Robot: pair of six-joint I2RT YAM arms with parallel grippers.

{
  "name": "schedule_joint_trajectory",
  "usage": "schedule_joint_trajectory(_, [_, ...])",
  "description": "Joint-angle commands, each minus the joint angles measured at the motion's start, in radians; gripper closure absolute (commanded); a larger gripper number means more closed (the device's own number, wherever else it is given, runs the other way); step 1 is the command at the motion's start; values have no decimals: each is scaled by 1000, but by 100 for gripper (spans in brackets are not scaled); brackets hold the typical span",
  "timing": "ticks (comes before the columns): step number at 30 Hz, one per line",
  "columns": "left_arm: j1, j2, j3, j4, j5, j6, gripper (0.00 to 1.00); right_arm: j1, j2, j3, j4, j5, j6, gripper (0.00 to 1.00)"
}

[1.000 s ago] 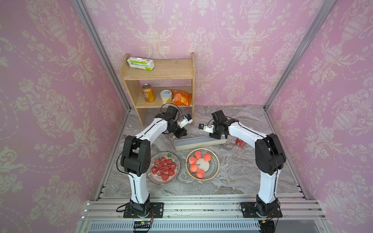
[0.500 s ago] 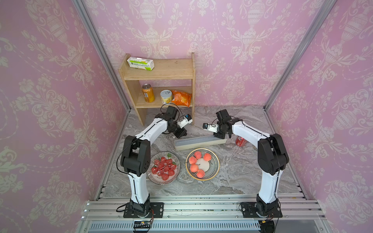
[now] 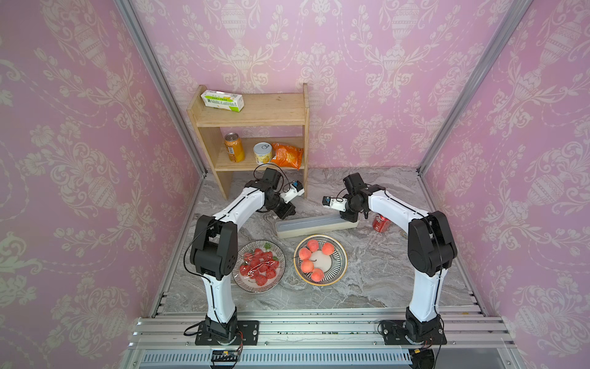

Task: Wrap the plate with plastic wrap
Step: Pull the plastic wrap from the plastic wrap cutting box.

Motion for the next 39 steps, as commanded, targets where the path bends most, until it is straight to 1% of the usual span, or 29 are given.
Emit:
schedule_joint_trajectory(1, [11, -55, -5, 22, 8, -11, 100, -18, -63, -2, -17, -43, 42, 100])
schedule_joint_trajectory(10, [12, -52, -13, 28, 16, -10, 100, -20, -91, 16, -34, -39, 27, 100])
schedule_joint_trajectory(13, [13, -60, -26, 29, 9, -3, 66, -22, -86, 11, -35, -29, 26, 100])
schedule_joint_trajectory(14, [13, -63, -33, 29, -2, 7, 53, -21, -85, 9, -35, -28, 26, 100])
schedule_joint_trajectory(15, [13, -62, -43, 30, -8, 20, 46, -22, -86, 6, -34, -26, 26, 100])
schedule_joint_trajectory(17, [14, -53, -46, 20, -23, 44, 39, -22, -88, 3, -30, -21, 26, 100])
schedule_joint_trajectory(20, [17, -26, -34, 7, -28, 62, 34, -22, -89, 5, -29, -19, 24, 100])
schedule_joint_trajectory(24, [18, 28, -1, 9, 8, 46, 32, -21, -86, 8, -26, -16, 27, 100])
schedule_joint_trajectory(28, [17, 81, 31, 15, 46, 27, 34, -22, -90, 6, -24, -13, 30, 100])
schedule_joint_trajectory(35, [16, 136, 71, 17, 123, 6, 44, -21, -100, 3, -22, -10, 32, 100])
schedule_joint_trajectory(37, [16, 147, 77, 13, 142, 4, 48, -21, -101, 6, -23, -10, 35, 100])
schedule_joint_trajectory(39, [17, 158, 82, 12, 147, 1, 56, -21, -97, 11, -26, -8, 36, 100])
